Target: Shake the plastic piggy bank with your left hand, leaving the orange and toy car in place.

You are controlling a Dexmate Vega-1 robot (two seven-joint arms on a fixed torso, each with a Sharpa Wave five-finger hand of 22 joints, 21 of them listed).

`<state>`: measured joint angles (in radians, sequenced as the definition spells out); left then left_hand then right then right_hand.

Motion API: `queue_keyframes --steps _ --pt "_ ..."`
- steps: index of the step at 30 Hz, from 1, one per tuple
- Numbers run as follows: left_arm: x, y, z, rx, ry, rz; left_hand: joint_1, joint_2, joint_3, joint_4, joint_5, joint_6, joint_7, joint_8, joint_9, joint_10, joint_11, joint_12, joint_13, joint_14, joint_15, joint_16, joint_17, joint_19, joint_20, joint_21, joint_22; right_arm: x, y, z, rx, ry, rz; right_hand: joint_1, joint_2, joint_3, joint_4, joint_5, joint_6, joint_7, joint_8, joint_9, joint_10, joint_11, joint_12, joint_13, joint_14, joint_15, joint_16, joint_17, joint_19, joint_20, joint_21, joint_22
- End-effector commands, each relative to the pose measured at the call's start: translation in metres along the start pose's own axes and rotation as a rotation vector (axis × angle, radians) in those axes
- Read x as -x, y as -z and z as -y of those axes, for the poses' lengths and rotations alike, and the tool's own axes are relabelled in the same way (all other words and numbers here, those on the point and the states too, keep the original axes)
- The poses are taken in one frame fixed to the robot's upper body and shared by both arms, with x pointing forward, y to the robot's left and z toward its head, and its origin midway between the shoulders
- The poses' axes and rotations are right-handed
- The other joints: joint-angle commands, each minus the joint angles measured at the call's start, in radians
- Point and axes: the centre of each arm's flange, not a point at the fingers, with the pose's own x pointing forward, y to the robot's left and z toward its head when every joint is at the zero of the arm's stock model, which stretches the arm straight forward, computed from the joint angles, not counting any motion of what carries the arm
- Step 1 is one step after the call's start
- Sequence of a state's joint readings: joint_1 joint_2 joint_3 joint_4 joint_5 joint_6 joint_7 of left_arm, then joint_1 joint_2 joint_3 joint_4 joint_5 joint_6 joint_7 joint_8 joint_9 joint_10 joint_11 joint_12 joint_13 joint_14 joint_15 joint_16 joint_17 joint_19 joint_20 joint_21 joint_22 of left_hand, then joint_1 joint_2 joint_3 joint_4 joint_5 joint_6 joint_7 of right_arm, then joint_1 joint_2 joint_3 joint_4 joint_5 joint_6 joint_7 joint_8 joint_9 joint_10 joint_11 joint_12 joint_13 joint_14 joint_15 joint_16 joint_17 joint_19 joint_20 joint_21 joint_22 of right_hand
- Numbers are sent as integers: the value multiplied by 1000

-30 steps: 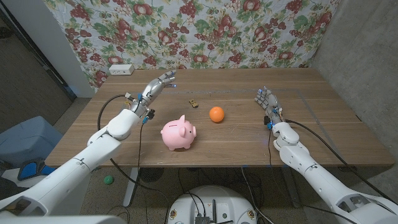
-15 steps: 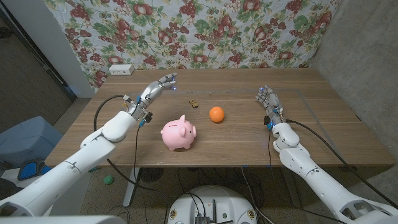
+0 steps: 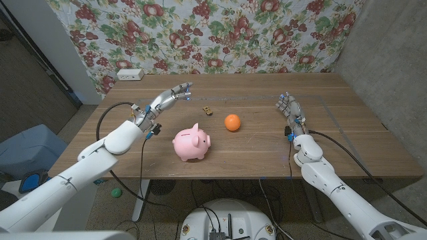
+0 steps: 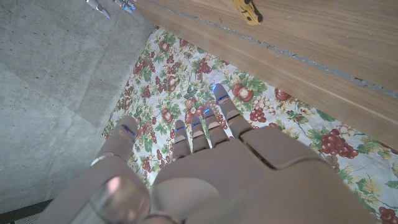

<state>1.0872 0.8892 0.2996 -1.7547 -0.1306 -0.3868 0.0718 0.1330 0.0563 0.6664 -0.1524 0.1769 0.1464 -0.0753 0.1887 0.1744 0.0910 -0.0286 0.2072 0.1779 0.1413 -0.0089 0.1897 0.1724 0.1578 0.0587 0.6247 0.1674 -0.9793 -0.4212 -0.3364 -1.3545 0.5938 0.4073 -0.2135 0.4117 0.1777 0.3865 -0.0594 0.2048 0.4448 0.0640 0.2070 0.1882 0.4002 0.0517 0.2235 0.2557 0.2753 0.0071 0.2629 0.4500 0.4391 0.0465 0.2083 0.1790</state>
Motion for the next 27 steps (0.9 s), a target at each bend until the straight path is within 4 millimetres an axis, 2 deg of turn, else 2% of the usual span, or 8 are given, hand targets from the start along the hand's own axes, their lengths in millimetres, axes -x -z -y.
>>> queue_keyframes --steps 1,18,23,27 --pt "6 -11 6 -73 76 0 0 -12 -3 -7 -4 4 -8 -2 2 7 -9 -4 3 5 -5 -1 -1 9 0 -4 4 7 -1 4 2 7 15 -10 -4 4 -7 10 5 0 -1 5 7 2 3 0 10 5 5 -1 5 -4 7 3" --pt "10 -27 4 -167 139 38 -9 -45 -22 -16 -5 14 -17 1 3 12 -15 -7 3 10 -16 -1 1 18 -8 -15 4 20 -2 7 8 19 34 -14 -4 6 -9 10 7 0 -2 5 13 4 5 1 10 4 5 -1 5 -1 6 3" --pt "12 -32 3 -201 167 42 -16 -68 -34 -19 -6 13 -17 0 4 0 -20 -12 4 2 -14 -4 2 13 -6 -24 4 26 -2 7 7 27 45 -15 -4 6 -9 9 7 -1 -2 5 12 2 5 1 11 3 5 -1 4 0 6 3" --pt "13 -39 1 -250 203 36 -25 -101 -50 -22 -5 0 -18 -2 6 -18 -24 -19 5 -6 -14 -6 3 10 -7 -35 4 29 -3 5 5 28 52 -16 -4 7 -9 9 8 -1 -2 5 13 3 5 2 11 4 5 -1 5 0 6 3"
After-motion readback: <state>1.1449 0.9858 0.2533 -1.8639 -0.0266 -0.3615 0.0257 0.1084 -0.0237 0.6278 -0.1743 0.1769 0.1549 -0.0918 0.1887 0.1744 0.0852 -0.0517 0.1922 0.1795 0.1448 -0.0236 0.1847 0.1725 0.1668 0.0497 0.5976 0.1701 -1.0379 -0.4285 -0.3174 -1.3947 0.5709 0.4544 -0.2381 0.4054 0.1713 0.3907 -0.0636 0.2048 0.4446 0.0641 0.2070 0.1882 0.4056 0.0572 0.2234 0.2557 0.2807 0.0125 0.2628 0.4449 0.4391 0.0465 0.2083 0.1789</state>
